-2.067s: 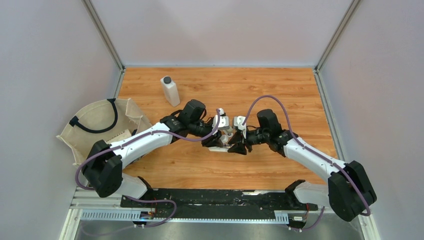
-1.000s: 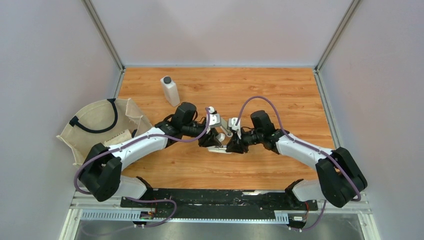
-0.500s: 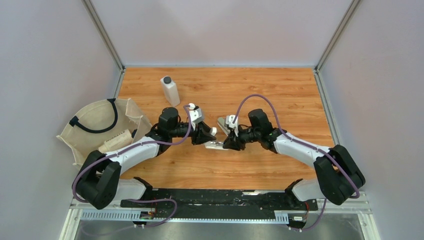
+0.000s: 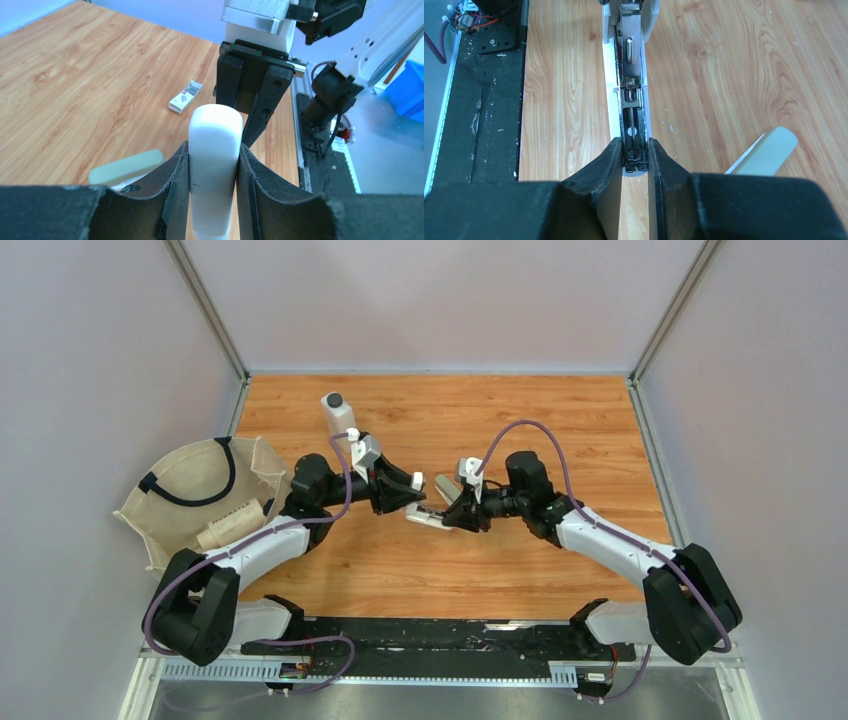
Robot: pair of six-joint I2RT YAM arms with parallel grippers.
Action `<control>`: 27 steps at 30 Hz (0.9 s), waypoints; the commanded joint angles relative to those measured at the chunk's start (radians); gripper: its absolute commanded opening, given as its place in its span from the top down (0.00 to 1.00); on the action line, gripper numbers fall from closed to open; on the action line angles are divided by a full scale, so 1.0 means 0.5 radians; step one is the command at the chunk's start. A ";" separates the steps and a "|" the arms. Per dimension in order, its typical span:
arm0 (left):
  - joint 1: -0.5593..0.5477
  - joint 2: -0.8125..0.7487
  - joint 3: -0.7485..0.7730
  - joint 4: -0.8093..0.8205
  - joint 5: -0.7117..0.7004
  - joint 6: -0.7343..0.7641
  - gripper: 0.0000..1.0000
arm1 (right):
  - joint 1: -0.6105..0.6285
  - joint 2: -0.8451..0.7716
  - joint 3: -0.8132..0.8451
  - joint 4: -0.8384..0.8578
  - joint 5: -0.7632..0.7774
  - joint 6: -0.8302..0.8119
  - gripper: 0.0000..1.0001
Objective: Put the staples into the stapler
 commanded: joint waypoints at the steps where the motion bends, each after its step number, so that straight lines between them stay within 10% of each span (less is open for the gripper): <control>1: 0.081 -0.107 0.069 0.653 -0.164 -0.297 1.00 | -0.006 -0.046 -0.026 -0.130 0.005 0.096 1.00; 17: 0.164 -0.012 0.051 1.071 -0.140 -0.638 1.00 | -0.003 -0.116 -0.011 -0.004 -0.051 0.216 0.99; 27: 0.161 0.141 0.008 1.071 0.124 -0.610 1.00 | -0.003 -0.178 0.063 -0.188 -0.057 0.031 0.64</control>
